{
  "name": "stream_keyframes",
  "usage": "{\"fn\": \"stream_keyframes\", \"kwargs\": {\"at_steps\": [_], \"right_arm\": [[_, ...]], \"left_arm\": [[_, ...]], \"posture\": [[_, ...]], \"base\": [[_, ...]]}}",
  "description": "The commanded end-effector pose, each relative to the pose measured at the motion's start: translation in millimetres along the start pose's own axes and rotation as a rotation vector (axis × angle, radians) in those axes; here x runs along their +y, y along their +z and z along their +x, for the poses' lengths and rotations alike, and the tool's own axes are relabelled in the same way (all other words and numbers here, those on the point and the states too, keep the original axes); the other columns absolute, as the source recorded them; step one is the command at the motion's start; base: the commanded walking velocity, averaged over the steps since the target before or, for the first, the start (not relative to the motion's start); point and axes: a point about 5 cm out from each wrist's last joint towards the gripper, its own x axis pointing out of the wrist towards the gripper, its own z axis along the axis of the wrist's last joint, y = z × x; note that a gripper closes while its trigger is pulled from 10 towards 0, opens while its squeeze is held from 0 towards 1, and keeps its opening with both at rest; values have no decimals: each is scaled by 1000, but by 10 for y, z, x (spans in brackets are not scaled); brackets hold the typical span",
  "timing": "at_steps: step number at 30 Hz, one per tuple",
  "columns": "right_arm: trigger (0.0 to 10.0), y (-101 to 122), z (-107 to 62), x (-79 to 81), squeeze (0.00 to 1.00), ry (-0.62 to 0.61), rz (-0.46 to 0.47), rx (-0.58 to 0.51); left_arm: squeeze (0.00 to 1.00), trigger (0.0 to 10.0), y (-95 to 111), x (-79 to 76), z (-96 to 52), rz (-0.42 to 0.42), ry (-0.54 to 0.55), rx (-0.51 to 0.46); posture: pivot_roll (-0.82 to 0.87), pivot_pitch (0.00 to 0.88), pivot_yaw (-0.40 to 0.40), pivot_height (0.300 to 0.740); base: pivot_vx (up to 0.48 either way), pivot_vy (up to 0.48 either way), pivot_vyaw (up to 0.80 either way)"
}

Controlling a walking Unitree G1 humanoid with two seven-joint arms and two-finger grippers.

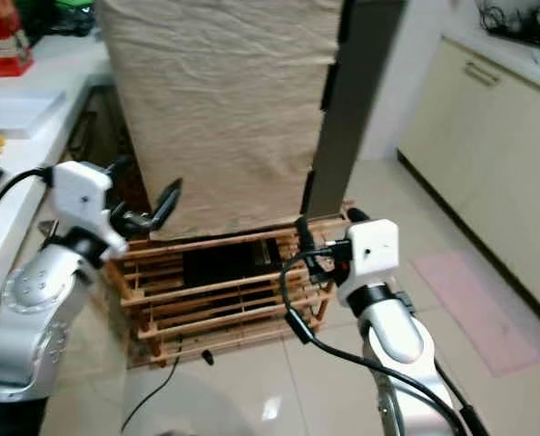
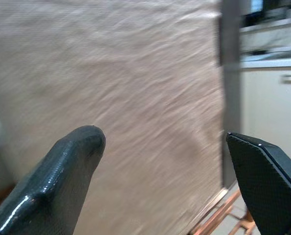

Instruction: Restocking fridge

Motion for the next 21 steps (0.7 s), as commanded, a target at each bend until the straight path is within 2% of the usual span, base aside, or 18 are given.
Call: {"fn": "stream_keyframes", "kwargs": {"at_steps": [1,2,4,7,8,9,13,16,21], "right_arm": [[10000,56,-6,9,0,-5,6,-24],[10000,56,-12,7,0,-7,4,-25],[10000,59,-27,-1,0,-18,5,-30],[10000,63,-27,-3,0,-20,5,-32],[10000,68,-25,-8,0,-20,7,-35],[10000,72,-24,-10,0,-20,7,-36],[10000,85,-17,-5,0,-12,8,-40],[10000,114,-7,7,0,26,-14,-37],[10000,233,23,27,0,76,-22,-61]], "left_arm": [[0,10000,9,14,3,46,-7,-7],[0,10000,21,3,5,64,-12,-14],[0,10000,-1,-64,-8,45,-41,-3],[0,10000,-15,-84,-13,29,-42,-2],[0,10000,-33,-90,-9,-20,-35,3],[0,10000,-40,-85,-7,-16,-28,13],[0,10000,-50,-35,-4,-45,17,27],[0,10000,-55,96,-38,-69,109,33],[0,10000,-33,218,-25,-38,173,35]], "posture": [[-19,0,-2,740],[-19,0,-2,740],[-21,0,3,740],[-21,0,3,740],[-21,0,3,740],[-21,0,3,740],[-21,0,3,740],[-15,0,-1,740],[-15,0,-4,740]], "base": [[0,0,0],[0,0,0],[0,-480,0],[0,-480,0],[0,0,0],[0,0,0],[0,0,0],[0,0,0],[0,0,0]]}}
